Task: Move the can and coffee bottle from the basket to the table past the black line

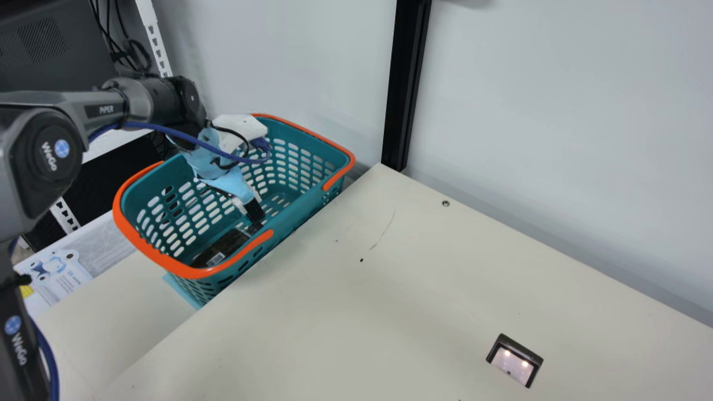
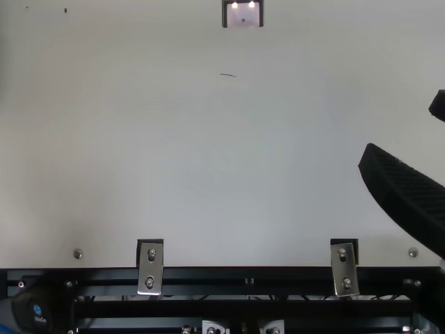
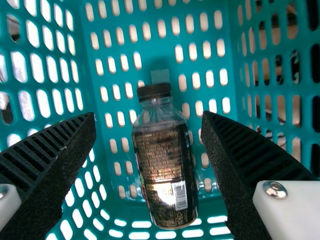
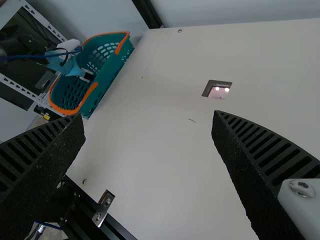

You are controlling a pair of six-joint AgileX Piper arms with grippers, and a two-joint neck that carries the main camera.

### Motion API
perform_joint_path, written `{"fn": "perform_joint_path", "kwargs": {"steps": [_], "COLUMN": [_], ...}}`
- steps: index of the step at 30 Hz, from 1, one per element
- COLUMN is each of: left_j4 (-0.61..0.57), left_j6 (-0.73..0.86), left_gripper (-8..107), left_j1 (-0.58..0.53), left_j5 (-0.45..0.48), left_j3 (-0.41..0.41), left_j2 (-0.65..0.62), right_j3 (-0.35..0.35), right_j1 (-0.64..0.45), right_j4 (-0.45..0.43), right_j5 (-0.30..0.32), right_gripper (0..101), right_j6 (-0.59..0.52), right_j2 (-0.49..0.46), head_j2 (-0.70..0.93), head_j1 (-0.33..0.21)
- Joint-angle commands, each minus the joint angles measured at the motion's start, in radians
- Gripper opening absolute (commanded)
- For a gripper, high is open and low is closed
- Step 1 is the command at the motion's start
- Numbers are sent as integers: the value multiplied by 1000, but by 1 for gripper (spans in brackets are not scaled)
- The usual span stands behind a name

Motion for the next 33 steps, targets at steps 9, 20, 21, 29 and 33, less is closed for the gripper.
{"fn": "perform_joint_path", "kwargs": {"steps": [9,20,21,29,33], "left_j4": [58,127,131,151,156], "left_j6": [-119,-267,-274,-307,-315], "left_gripper": [90,90,90,90,90], "left_j1": [-17,-34,-35,-39,-39], "left_j5": [27,33,33,18,8], "left_j3": [-18,-37,-38,-34,-37], "left_j2": [63,131,138,188,208], "right_j3": [0,0,0,0,0], "right_j1": [0,0,0,0,0], "right_j4": [0,0,0,0,0], "right_j5": [0,0,0,0,0], "right_gripper": [101,101,101,101,101], "right_j6": [0,0,0,0,0], "right_j2": [0,0,0,0,0], "head_j2": [-1,-1,-1,-1,-1], "head_j1": [-37,-37,-37,-37,-37]}}
